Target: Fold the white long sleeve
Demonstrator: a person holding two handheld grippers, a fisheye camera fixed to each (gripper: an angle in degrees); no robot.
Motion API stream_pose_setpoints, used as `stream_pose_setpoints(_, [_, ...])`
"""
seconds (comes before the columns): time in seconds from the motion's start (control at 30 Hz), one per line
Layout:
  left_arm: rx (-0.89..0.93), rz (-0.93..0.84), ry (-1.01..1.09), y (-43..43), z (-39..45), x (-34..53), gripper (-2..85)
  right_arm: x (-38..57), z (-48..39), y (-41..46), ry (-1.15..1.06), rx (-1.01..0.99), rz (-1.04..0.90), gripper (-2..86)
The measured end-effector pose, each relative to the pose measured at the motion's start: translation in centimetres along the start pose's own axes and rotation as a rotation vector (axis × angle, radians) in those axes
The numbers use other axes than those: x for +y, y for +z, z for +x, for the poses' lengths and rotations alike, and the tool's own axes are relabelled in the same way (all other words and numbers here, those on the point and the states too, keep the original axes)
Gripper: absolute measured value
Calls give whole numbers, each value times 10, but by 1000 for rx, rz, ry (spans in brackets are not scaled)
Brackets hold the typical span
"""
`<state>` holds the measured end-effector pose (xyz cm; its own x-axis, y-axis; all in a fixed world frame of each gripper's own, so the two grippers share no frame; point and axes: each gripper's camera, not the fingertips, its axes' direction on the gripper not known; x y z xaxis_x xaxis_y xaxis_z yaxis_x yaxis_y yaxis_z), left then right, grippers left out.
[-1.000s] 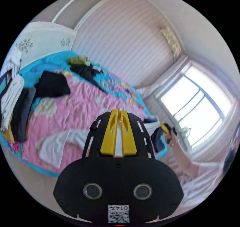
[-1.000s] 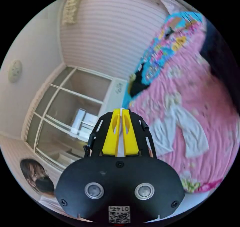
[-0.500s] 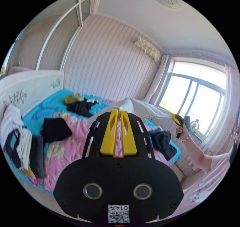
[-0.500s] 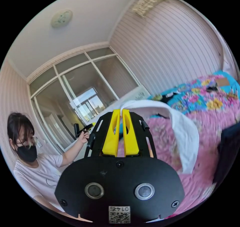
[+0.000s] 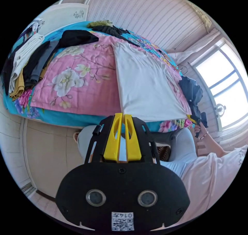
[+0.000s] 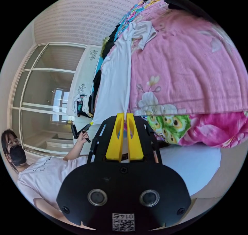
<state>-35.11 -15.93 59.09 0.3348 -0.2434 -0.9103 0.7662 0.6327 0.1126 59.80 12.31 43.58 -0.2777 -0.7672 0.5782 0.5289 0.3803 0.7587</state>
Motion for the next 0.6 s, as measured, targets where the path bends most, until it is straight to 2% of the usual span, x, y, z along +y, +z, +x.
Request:
stream_pose_setpoints(0.2, [18,-30,-26,49,-12,41,-5,26,-11,5,3,21,-27,7])
stream_pose_setpoints(0.4, [-59,-65,4,112,-7,61,5,33,-45,23,-81,151,-70,7])
stream_pose_setpoints(0.6, [-165,-66,6,133,-10,76,-7,35,-68,-9,-156,330,48,12])
